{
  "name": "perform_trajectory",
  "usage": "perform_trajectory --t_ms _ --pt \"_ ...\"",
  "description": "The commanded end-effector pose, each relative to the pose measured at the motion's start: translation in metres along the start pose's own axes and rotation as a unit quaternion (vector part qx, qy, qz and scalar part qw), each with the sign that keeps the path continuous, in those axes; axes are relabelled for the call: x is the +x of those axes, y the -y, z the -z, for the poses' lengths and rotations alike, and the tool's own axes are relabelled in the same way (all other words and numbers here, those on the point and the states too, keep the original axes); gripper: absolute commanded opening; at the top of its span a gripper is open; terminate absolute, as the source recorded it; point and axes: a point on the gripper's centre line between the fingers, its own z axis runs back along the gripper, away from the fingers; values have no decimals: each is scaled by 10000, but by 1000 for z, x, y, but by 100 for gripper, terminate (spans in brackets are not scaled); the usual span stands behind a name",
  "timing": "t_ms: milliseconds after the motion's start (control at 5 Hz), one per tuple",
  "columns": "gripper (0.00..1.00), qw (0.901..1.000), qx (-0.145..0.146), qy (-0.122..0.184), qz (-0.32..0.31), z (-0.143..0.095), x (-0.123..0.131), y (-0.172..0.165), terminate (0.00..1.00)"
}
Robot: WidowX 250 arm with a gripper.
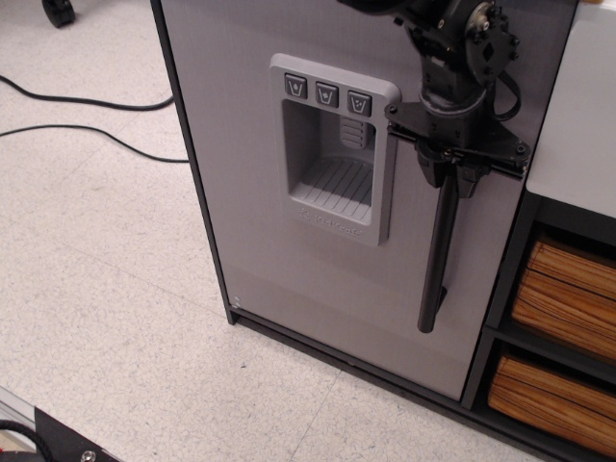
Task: Open fridge
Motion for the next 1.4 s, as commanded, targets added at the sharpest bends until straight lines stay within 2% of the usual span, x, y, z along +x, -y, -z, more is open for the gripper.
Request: perform_trajectory --t_ms 0,200,400,600,800,1000,1200 --pt "0 10000 -60 64 -9 -39 -24 -17 0" --pt "0 9998 -104 -62 128 -52 -44 -30 0" --pt "0 9997 -76 -60 243 -66 -57 -45 0" --pt "100 9993 195 -133 297 -75 -64 -56 0" --pt "100 9952 765 -562 -228 -76 -75 -67 0" --pt "100 9864 1204 -1115 -55 -72 -106 -67 0" --pt "100 9804 1211 -1496 413 -53 -125 -33 0"
